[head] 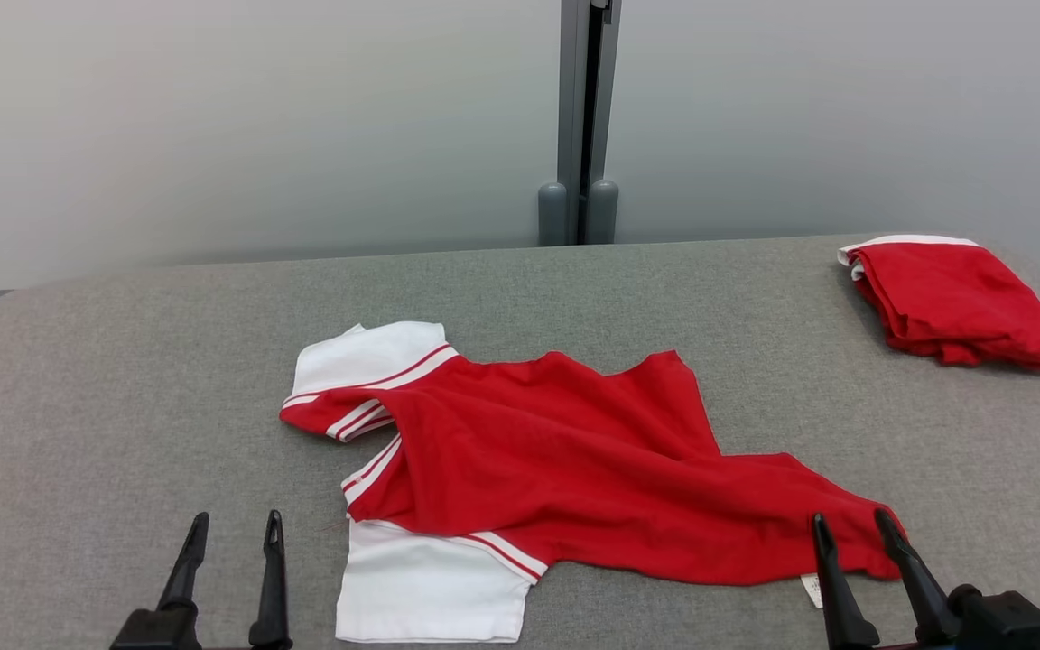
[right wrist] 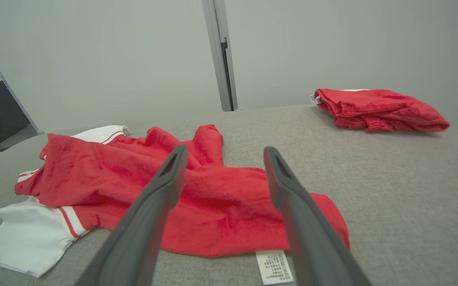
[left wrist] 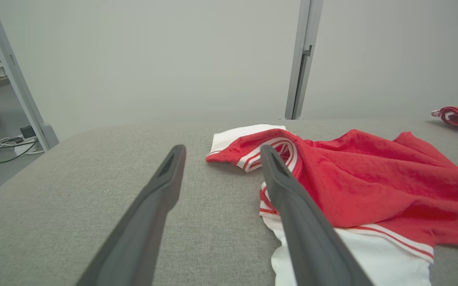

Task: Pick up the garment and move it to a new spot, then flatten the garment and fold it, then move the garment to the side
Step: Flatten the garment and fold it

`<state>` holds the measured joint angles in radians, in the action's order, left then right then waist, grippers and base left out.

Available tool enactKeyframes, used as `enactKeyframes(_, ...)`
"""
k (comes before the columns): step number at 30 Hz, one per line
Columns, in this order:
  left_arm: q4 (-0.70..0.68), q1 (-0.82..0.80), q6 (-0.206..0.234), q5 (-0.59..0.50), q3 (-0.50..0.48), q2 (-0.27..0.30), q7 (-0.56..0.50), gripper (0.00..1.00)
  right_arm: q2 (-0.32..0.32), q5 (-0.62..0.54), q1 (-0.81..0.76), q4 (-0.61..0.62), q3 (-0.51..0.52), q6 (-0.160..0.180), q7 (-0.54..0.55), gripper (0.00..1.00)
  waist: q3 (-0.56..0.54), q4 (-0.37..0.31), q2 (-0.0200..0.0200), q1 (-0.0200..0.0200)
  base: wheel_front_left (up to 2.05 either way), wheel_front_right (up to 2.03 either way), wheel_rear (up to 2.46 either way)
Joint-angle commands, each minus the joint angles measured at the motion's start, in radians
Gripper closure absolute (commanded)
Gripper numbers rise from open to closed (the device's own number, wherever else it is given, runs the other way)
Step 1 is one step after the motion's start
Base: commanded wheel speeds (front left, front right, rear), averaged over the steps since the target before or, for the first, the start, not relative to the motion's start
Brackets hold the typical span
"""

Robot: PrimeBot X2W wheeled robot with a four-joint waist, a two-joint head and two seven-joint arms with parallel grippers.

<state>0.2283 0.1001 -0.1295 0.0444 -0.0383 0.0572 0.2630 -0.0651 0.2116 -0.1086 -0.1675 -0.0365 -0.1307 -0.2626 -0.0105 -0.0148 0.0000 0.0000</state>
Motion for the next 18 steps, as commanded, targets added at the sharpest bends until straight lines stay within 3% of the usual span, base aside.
enactKeyframes(1, 0.011, -0.013, -0.001, 0.01, 0.013, 0.001, 0.002, 0.0, -0.001, -0.007, -0.009, -0.019, 0.014, 0.0, -0.003, 0.0, 0.002, -0.001, 0.0, 0.0, 0.0, 0.0, 0.0)
enactKeyframes(10, 0.126, -0.042, -0.001, 0.047, 0.156, 0.021, 0.002, 0.0, -0.045, -0.01, 0.046, -0.15, 0.093, 0.0, -0.003, 0.0, 0.03, -0.015, 0.0, 0.0, 0.0, 0.0, 0.0)
enactKeyframes(18, 0.278, -0.091, -0.001, 0.093, 0.215, 0.05, 0.002, 0.0, -0.079, 0.01, 0.114, -0.292, 0.099, 0.0, -0.003, 0.0, 0.069, -0.034, 0.0, 0.0, 0.0, 0.0, 0.0)
